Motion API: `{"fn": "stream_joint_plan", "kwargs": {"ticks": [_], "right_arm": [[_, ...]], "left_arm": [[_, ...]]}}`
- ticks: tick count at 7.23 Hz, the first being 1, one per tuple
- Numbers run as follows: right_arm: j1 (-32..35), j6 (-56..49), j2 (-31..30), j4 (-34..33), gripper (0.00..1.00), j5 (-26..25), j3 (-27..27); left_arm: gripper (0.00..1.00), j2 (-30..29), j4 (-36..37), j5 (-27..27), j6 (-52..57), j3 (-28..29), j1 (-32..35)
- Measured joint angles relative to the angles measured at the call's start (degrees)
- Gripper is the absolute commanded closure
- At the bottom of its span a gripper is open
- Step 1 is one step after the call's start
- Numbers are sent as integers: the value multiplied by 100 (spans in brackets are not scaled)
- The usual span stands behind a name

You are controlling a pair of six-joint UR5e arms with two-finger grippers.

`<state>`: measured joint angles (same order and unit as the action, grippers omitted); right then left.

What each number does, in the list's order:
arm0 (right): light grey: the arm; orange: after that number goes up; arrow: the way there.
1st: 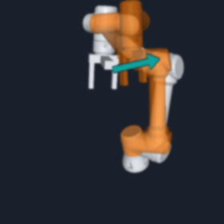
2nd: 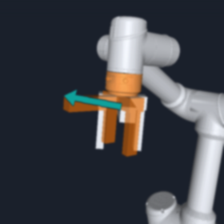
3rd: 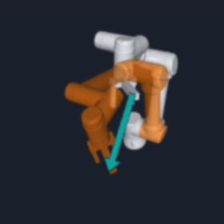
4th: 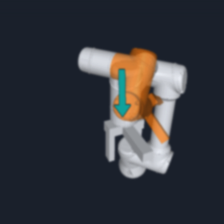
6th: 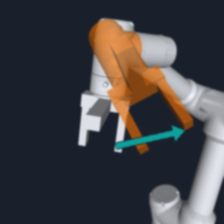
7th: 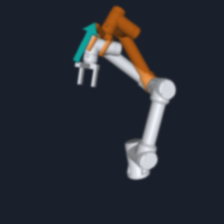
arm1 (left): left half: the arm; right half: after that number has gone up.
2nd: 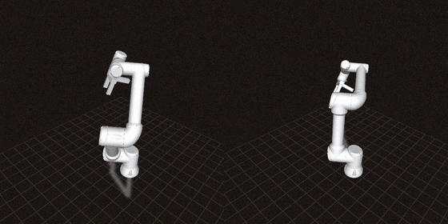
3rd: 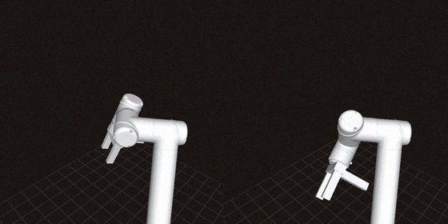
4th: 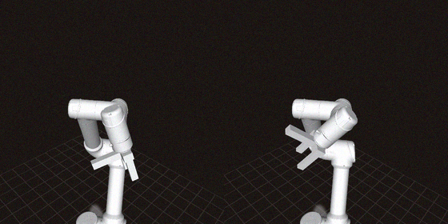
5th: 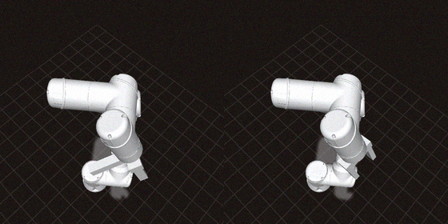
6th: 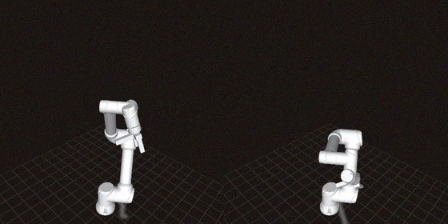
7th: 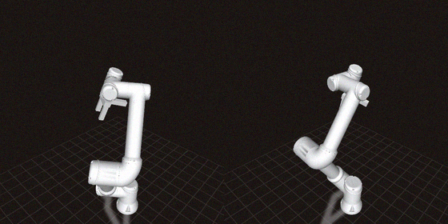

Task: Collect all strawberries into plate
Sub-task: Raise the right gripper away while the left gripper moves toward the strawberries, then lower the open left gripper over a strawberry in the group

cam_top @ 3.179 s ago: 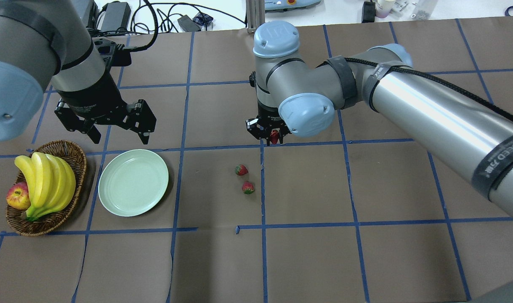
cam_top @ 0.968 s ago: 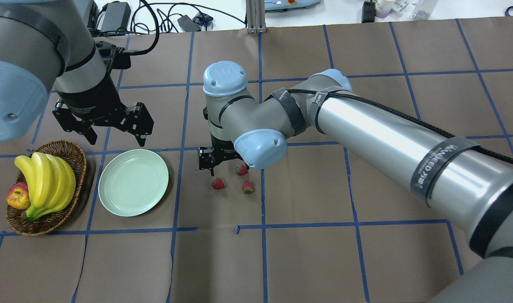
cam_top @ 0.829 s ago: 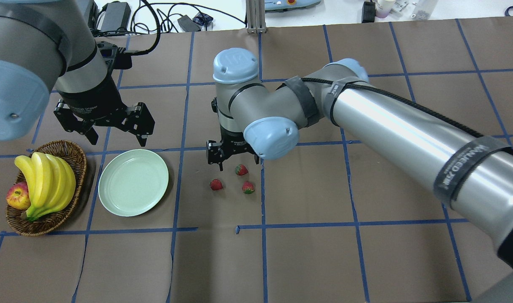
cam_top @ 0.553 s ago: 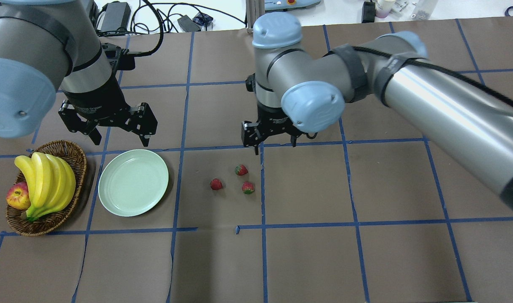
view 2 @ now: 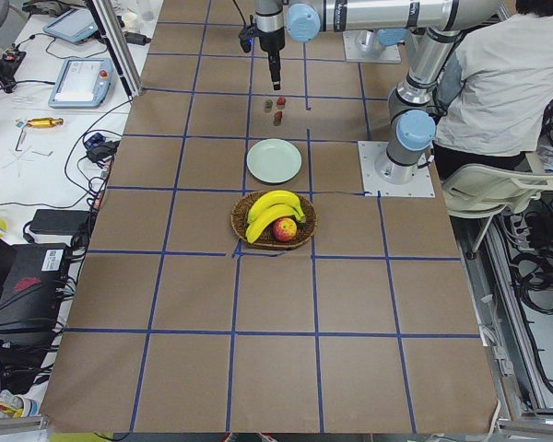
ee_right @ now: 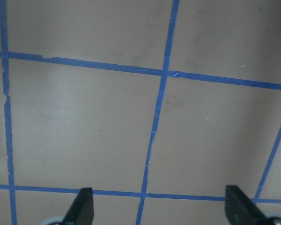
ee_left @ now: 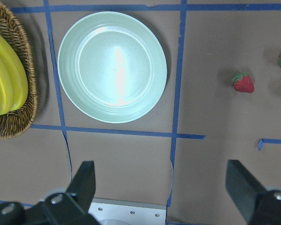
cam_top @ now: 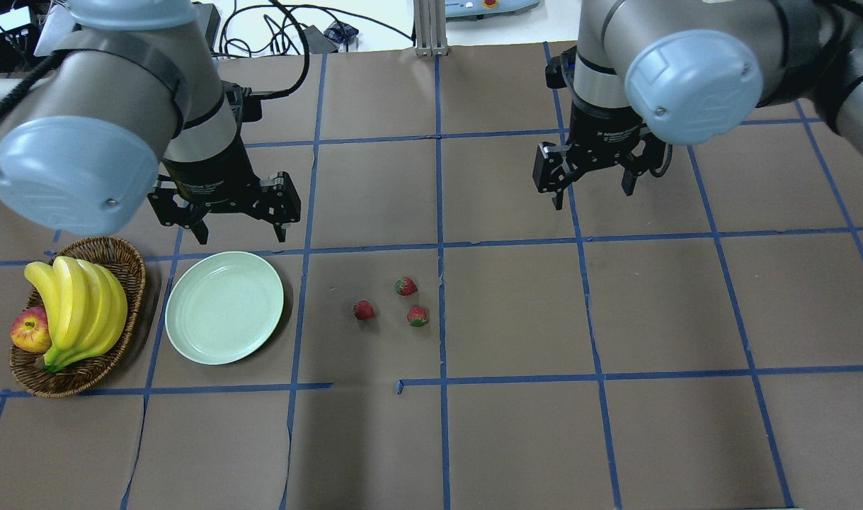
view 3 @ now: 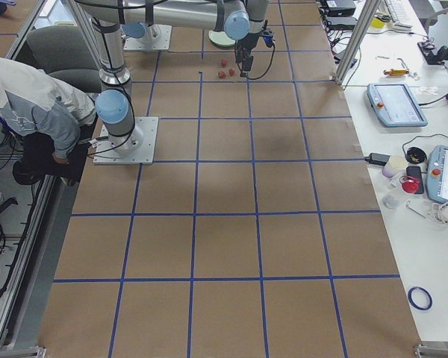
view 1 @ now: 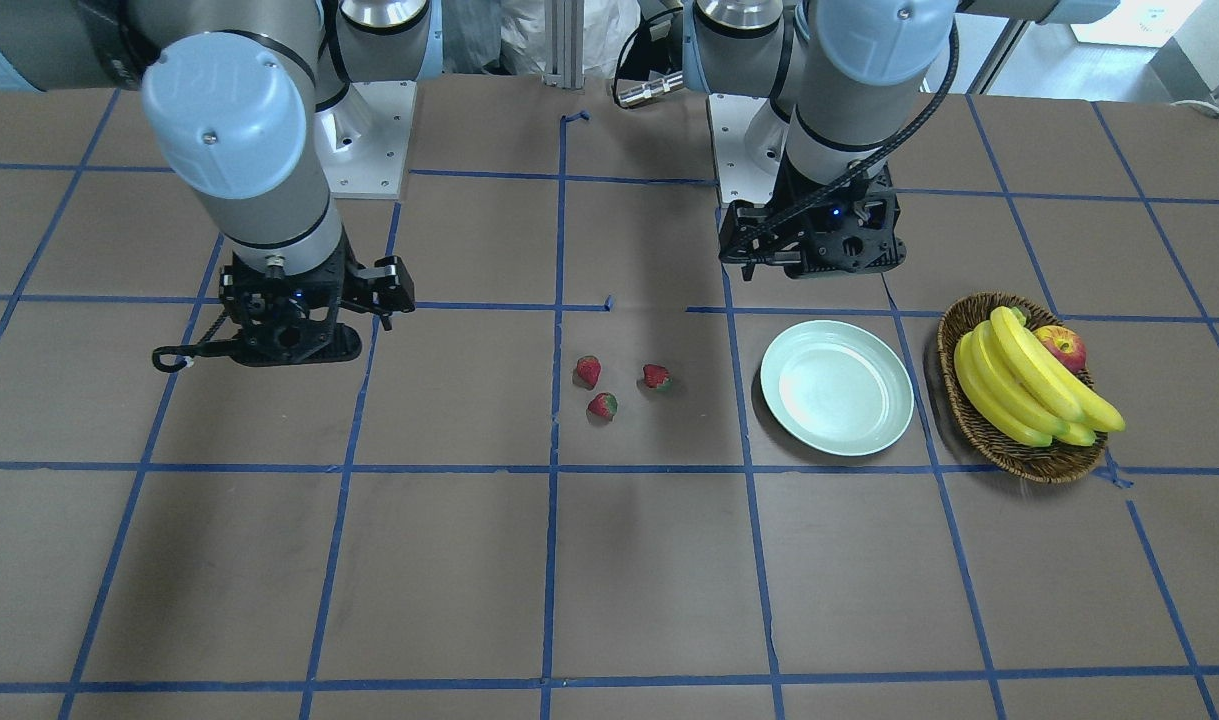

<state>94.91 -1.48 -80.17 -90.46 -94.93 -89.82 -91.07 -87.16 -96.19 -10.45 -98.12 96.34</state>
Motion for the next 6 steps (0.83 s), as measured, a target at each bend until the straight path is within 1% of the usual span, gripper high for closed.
{"fn": "stream_joint_plan", "kwargs": {"ticks": [1, 3, 5, 6], "right_arm": [[-135, -63, -78, 40, 0, -77, 37], [-286, -218, -248, 101, 0, -122, 68], [-349, -261, -326, 109, 0, -50, 74], [-361, -264, -337, 115, 0, -4, 73]], "left_arm": [[0, -103, 187, 119, -106, -37, 166], [0, -391, 610, 526, -85, -124, 303], [0, -753, 1325, 801, -102, -425, 330], [0, -867, 1531, 1006, -163, -572, 341]]}}
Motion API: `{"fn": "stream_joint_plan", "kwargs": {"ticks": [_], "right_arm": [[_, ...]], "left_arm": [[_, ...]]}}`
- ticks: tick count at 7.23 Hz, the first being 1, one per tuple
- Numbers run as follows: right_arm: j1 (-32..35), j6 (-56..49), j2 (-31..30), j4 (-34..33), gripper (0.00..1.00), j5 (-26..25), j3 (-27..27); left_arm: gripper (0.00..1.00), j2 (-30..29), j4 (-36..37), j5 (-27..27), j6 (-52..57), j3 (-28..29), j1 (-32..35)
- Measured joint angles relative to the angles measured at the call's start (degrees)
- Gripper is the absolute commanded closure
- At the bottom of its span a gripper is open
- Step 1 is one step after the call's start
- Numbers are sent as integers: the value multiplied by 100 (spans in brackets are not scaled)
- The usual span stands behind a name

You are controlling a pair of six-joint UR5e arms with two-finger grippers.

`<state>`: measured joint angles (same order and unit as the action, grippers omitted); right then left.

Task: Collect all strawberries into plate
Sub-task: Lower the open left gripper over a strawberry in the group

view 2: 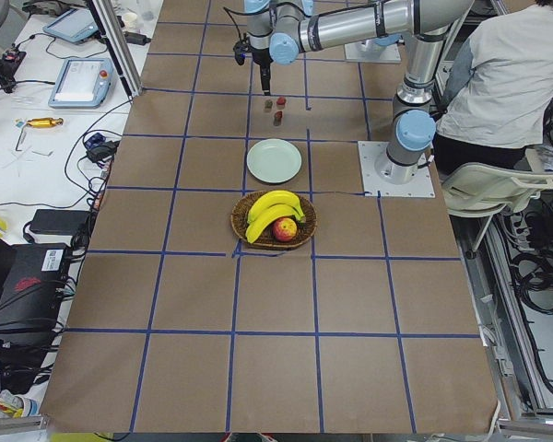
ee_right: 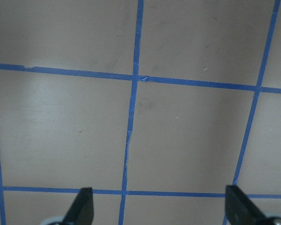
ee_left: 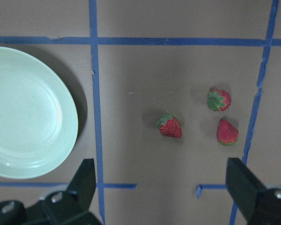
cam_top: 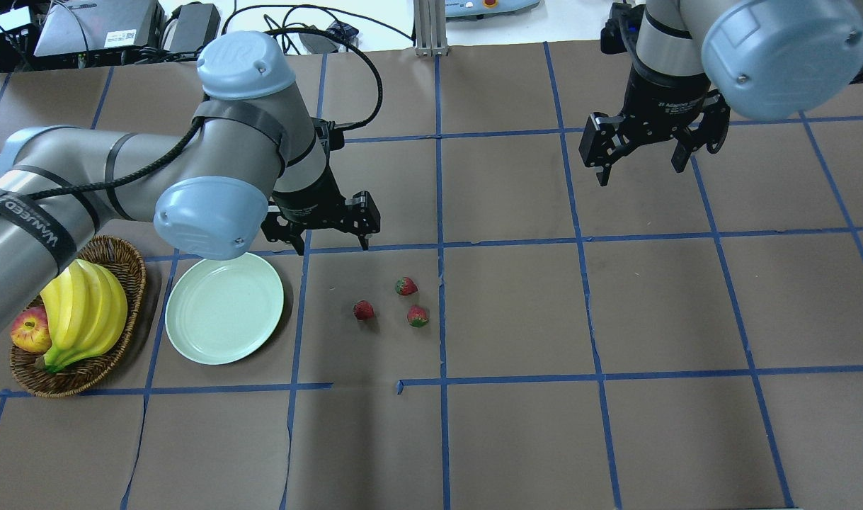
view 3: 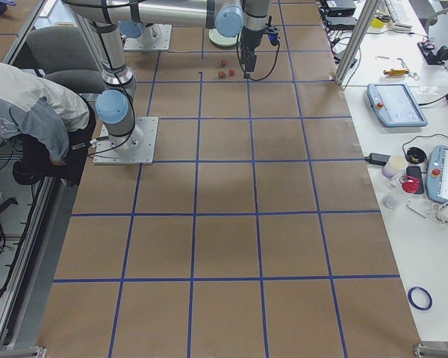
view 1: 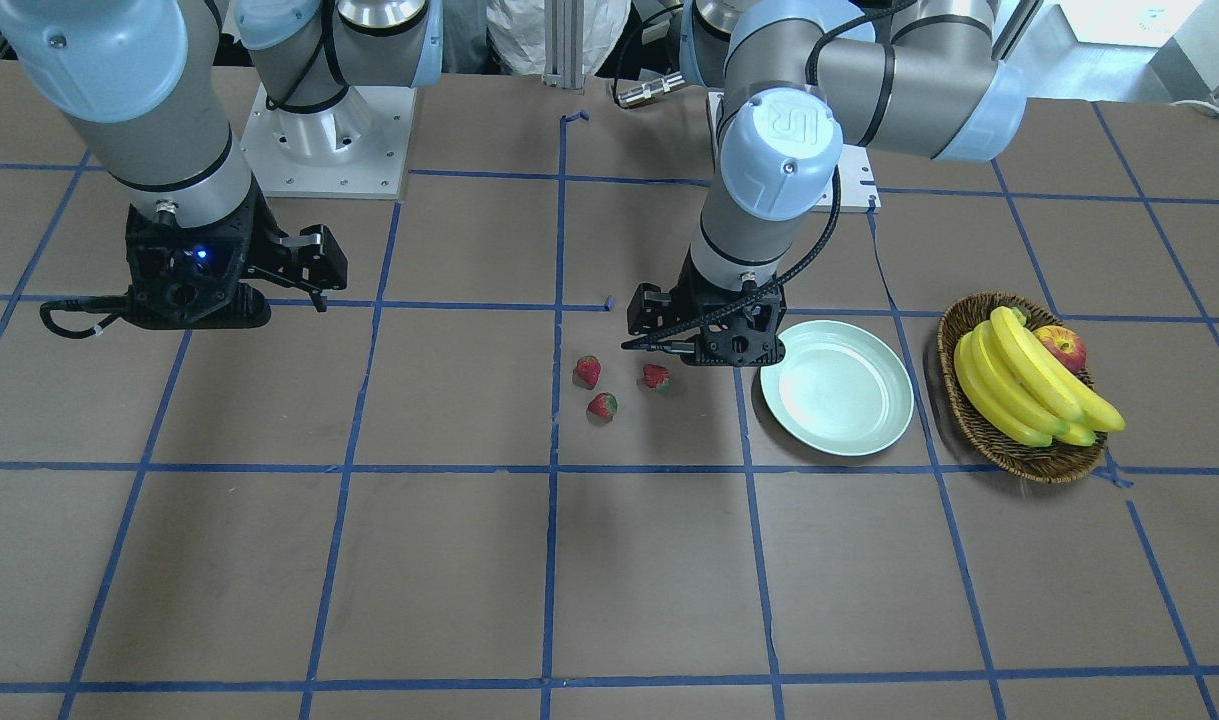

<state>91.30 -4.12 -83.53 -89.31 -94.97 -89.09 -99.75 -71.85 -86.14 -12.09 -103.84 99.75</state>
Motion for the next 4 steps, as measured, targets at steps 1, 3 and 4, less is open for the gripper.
{"fn": "stream_joint_plan", "kwargs": {"ticks": [1, 3, 4], "right_arm": [[-3, -1, -12, 3, 0, 36, -2], [-6, 29, -75, 2, 0, 116, -3], [-6, 55, -108, 1, 0, 147, -3]], "left_arm": [[0, -69, 84, 111, -115, -97, 11], [0, -207, 121, 162, -385, -226, 17], [0, -303, 150, 166, -476, -260, 18]]}}
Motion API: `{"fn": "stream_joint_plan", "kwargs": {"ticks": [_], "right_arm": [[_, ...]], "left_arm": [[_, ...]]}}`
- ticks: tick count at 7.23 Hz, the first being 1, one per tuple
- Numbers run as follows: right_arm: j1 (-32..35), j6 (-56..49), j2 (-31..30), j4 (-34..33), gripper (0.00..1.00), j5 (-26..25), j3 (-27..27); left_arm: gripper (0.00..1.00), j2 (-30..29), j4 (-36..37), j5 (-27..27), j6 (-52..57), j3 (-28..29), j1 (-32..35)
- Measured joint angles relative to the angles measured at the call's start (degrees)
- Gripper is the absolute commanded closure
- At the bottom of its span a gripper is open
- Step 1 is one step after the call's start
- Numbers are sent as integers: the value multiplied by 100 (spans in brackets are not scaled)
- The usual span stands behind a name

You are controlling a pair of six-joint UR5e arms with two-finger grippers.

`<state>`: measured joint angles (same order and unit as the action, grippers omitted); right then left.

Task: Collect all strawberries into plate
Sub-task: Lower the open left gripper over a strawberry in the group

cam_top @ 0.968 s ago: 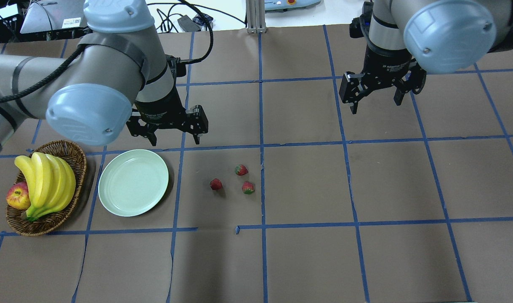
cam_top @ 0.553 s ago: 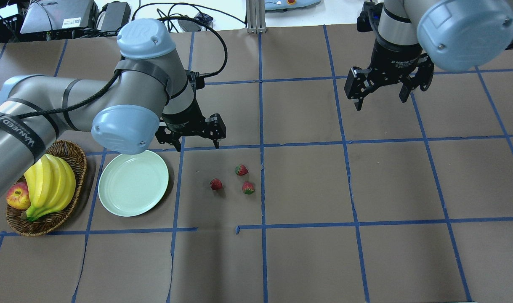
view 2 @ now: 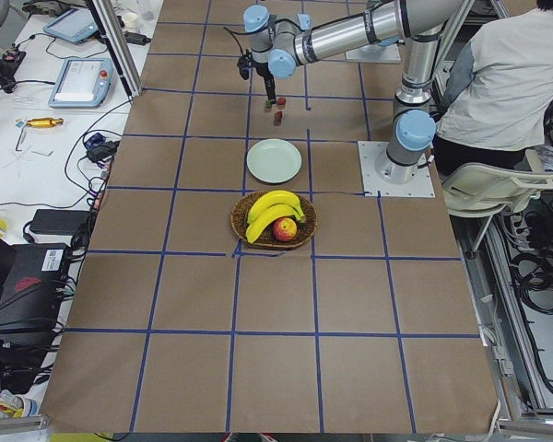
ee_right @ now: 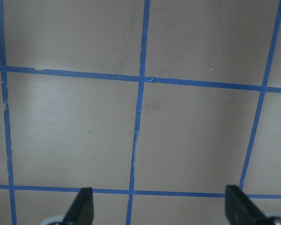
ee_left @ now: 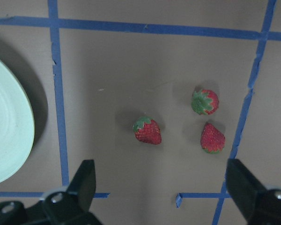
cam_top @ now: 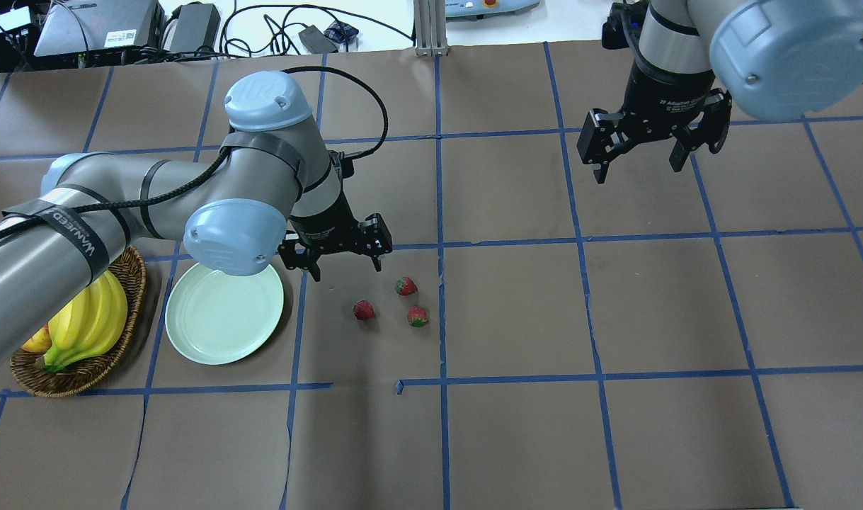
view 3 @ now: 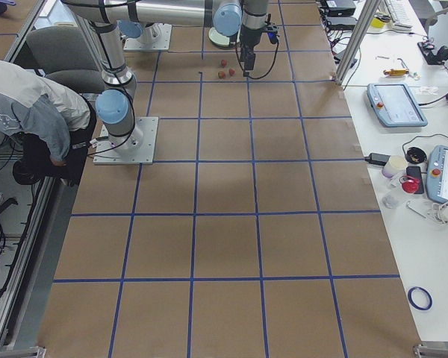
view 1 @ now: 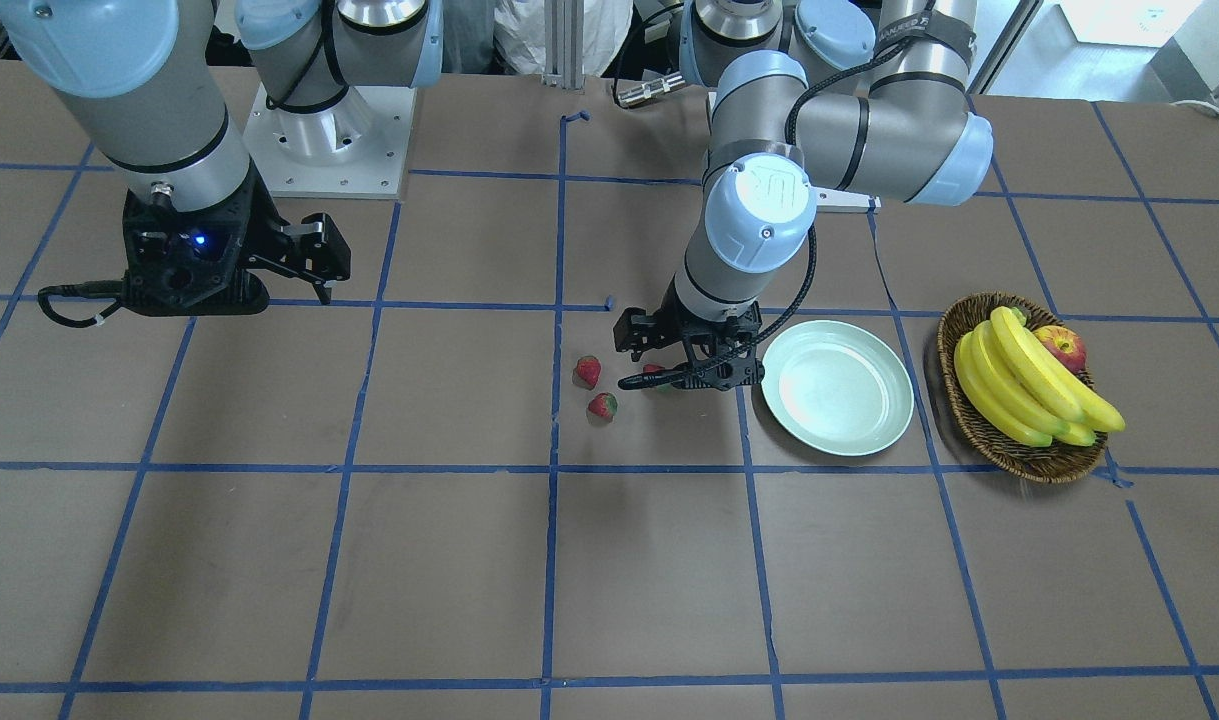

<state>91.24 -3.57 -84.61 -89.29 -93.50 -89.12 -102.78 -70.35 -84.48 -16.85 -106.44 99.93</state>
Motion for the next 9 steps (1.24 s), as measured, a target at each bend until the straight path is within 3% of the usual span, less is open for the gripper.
{"fn": "stream_joint_plan", "kwargs": {"ticks": [7, 9], "right_arm": [[28, 15, 40, -42, 0, 49, -108], [29, 18, 54, -93, 0, 42, -214]], "left_arm": [[0, -843, 414, 57, -1090, -134, 23], [11, -939, 416, 159, -1372, -168, 29]]}}
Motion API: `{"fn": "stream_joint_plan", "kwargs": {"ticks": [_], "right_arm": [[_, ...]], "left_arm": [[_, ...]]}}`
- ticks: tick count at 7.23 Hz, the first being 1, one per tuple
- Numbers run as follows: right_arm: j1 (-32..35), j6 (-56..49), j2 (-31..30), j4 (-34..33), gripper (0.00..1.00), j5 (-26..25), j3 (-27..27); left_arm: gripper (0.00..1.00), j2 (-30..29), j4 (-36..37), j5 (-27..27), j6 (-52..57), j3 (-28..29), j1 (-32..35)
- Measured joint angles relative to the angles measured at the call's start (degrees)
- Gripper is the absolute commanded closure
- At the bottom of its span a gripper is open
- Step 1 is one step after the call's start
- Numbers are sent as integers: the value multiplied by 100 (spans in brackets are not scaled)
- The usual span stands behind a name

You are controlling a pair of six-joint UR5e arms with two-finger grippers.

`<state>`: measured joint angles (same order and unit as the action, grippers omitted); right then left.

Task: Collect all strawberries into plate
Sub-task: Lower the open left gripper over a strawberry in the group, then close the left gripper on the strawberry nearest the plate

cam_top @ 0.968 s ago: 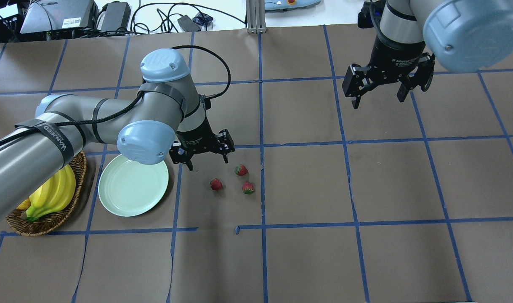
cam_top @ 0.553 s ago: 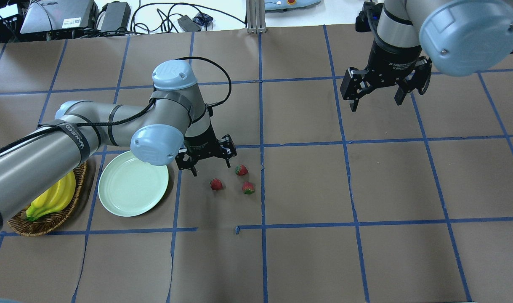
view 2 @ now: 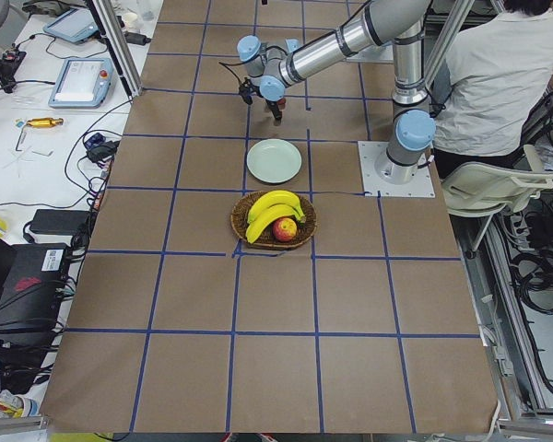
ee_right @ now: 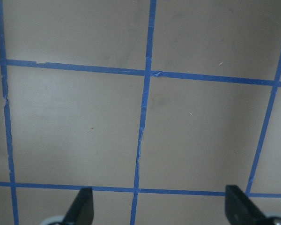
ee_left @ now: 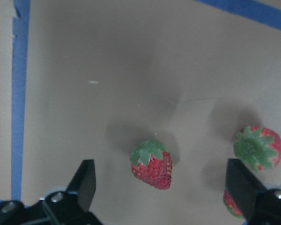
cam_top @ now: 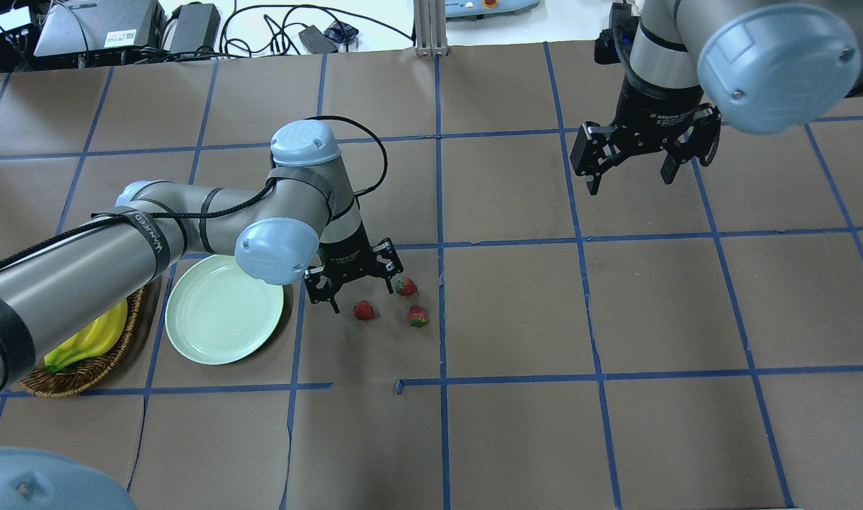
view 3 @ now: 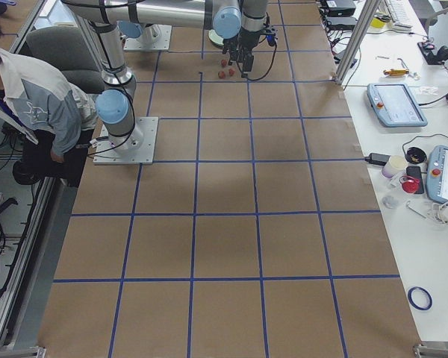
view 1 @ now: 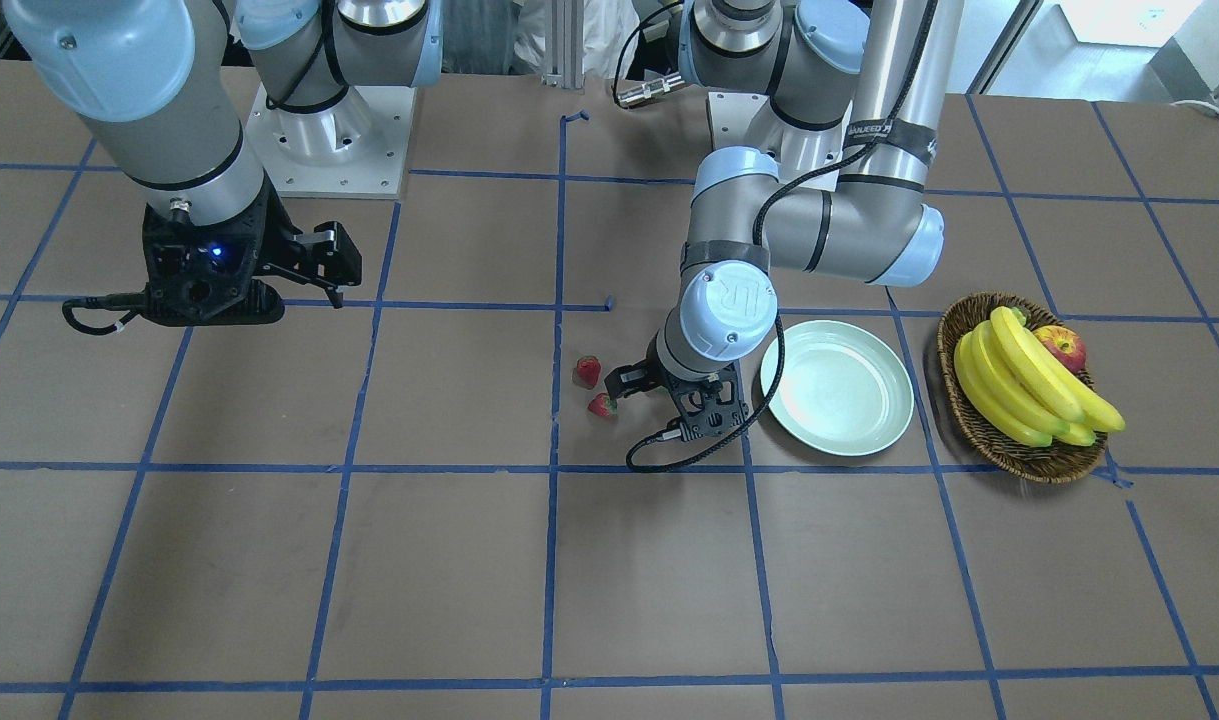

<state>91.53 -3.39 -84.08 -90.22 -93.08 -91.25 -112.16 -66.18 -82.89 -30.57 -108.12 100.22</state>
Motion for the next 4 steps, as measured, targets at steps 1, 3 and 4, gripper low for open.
{"fn": "stream_joint_plan", "kwargs": {"ticks": [1, 3, 4], "right_arm": [[-1, 5, 3, -40, 0, -12, -51], [1, 10, 5, -77, 0, -20, -81], [3, -1, 5, -83, 0, -21, -83]], "left_arm": [[11, -31, -6, 23, -71, -29, 7], [23, -61, -21, 25, -97, -111, 13], [30, -88, -20, 14, -96, -153, 15]]}}
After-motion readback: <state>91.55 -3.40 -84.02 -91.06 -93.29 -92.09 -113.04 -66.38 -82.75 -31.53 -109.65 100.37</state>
